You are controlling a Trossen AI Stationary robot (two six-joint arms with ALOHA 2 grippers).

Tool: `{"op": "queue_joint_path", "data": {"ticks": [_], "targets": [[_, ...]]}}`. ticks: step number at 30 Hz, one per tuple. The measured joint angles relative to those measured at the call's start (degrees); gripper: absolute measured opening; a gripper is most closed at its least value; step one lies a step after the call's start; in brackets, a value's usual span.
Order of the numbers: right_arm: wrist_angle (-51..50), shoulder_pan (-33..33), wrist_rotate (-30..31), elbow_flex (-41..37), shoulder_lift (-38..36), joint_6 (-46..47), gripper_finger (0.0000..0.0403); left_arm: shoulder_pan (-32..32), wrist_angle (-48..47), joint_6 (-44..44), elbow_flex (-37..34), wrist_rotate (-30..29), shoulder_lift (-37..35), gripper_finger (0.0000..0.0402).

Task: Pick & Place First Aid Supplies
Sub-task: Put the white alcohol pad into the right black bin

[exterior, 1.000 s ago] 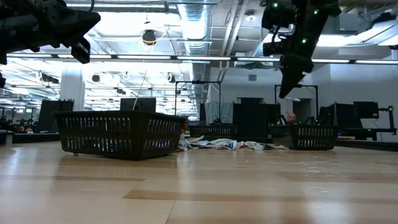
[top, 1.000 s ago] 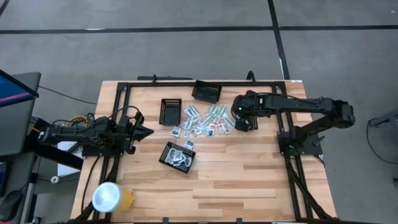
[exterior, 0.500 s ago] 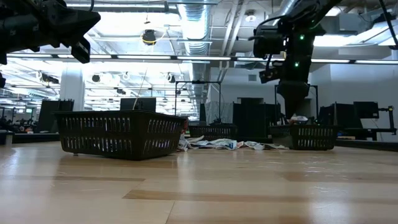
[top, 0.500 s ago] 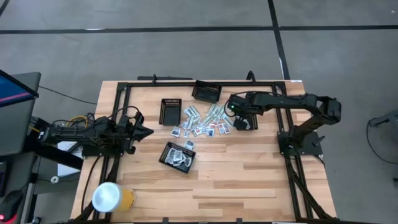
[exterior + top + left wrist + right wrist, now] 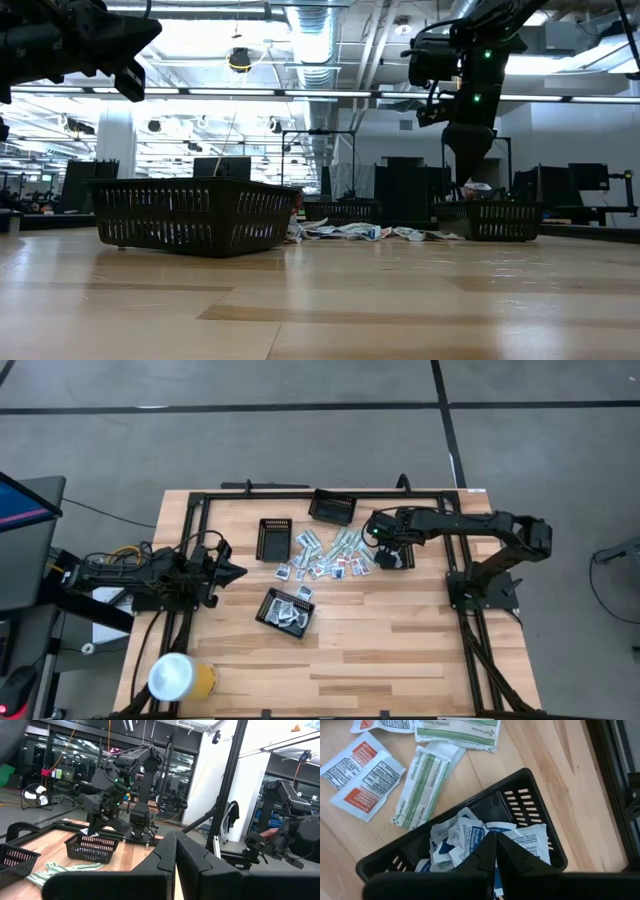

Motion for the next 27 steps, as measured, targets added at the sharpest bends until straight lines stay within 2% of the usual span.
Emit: {"op": "queue_joint_path", "data": {"ticks": [5,14,21,27], "targets": [[0.0,0.0,-1.9,0.0,0.0,0.0,0.0017,0.0,0.0,0.0,0.0,0.0,0.0,0.0008],[0.6,-0.1,-2.6,0.0,0.0,-0.3,0.0085,0.0,0.0,0.0,0.0,0.0,0.0,0.0008],[6.3,2.2,-2.6,0.0,0.0,-0.8,0.0091,0.0,0.0,0.0,0.0,0.0,0.0,0.0008],[15.1,5.4,-4.5,0.0,0.0,-7.0,0.0091,0.0,0.0,0.0,0.0,0.0,0.0,0.0008]]}}
